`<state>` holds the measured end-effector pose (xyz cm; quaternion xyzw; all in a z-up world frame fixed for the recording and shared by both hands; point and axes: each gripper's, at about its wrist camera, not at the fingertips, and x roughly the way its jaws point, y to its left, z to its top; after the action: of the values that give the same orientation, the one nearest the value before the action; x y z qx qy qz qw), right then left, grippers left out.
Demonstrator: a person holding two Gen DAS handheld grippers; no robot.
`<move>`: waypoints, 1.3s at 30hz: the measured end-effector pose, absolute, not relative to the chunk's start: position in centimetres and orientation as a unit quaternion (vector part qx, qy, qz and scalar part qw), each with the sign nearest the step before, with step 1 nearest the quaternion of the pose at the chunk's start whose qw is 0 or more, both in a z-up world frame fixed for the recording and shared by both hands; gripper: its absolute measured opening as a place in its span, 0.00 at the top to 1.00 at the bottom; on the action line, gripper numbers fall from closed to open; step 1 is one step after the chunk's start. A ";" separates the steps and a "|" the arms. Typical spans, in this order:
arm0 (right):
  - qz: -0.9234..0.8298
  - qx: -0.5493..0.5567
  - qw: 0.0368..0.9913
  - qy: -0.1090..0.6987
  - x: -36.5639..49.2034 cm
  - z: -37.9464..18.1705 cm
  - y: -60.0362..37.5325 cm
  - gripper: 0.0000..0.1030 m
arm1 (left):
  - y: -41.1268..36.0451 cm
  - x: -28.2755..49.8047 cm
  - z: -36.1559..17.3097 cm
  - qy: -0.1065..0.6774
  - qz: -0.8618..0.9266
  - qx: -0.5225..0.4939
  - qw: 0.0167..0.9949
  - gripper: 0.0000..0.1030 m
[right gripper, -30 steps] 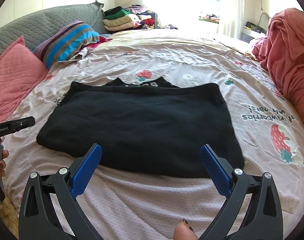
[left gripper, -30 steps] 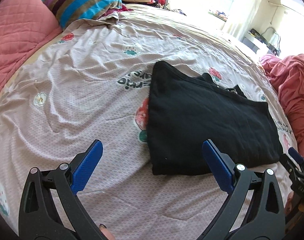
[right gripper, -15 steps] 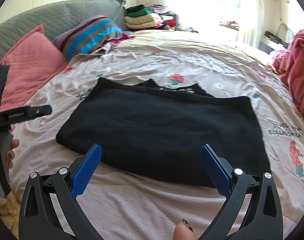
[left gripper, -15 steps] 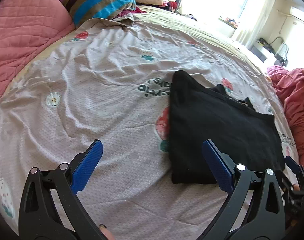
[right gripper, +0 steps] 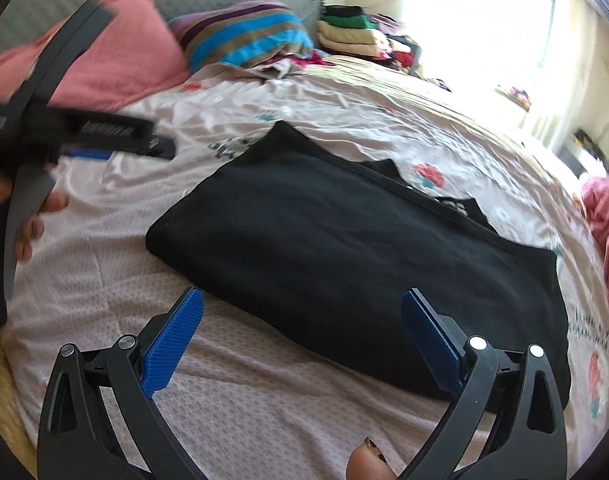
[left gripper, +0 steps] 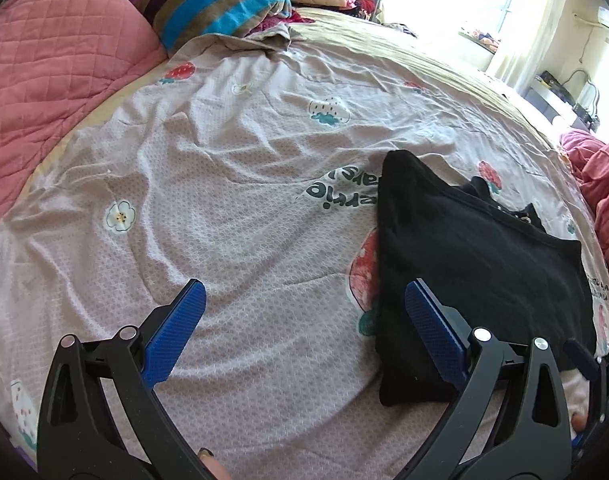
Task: Fold small clothes
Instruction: 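Move both open grippers to the side edge of the folded black sweatshirt, then grasp the sweatshirt edge with the right gripper while the left gripper grasps beside it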
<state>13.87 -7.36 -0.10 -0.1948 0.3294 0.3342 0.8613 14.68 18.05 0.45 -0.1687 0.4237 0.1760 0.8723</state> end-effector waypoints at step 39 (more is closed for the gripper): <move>0.327 -0.325 0.861 0.213 14.5 -2.6 -0.1 0.64 | 20.1 23.9 -1.6 0.444 0.110 -0.233 0.858 0.09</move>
<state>14.46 -0.12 -2.56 -0.3249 0.2134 0.3268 0.8614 23.85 20.09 -1.63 -0.2328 0.4439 0.1099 0.8583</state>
